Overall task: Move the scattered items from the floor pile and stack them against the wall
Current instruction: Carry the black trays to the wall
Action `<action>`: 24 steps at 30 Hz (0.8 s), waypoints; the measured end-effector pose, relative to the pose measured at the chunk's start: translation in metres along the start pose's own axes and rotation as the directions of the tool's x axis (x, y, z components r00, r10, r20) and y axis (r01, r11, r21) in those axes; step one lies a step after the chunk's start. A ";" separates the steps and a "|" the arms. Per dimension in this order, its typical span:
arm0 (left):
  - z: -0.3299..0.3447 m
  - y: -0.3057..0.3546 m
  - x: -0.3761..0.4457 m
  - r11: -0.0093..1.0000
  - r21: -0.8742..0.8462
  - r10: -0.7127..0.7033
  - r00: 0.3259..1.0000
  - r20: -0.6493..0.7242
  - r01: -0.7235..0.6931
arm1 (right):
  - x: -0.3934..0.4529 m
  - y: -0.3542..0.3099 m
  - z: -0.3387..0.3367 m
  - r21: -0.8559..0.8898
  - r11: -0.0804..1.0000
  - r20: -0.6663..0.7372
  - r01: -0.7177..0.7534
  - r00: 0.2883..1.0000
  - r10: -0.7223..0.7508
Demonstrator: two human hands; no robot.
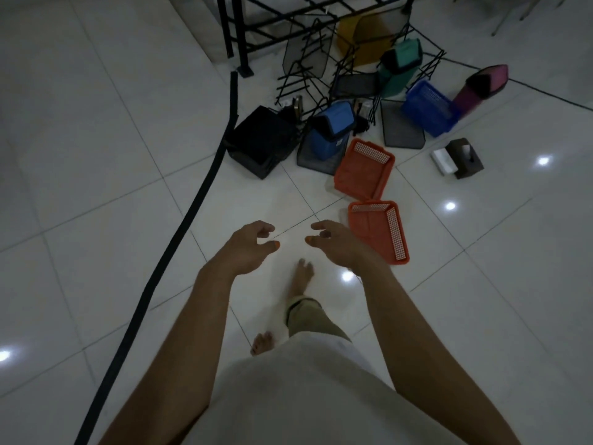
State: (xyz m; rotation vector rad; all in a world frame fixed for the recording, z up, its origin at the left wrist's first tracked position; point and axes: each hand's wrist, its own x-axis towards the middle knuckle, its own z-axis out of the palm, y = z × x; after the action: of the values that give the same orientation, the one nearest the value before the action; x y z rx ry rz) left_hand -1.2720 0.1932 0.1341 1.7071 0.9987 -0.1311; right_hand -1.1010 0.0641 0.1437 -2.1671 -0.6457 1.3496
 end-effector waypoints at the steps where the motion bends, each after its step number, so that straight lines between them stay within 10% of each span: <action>1: -0.004 0.004 0.014 1.000 0.007 -0.002 1.000 0.008 0.002 | 0.015 -0.003 -0.006 0.001 1.000 0.001 -0.008 1.000 0.008; 24: -0.100 0.006 0.299 0.988 -0.042 -0.148 0.989 0.014 0.148 | 0.336 -0.108 -0.068 -0.111 0.994 0.129 0.022 0.992 -0.008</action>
State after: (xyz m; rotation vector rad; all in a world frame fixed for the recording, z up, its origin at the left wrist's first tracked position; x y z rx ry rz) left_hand -1.1151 0.4402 0.0166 1.5909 1.1123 -0.2135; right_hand -0.9199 0.3456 0.0127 -2.1699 -0.8029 1.4874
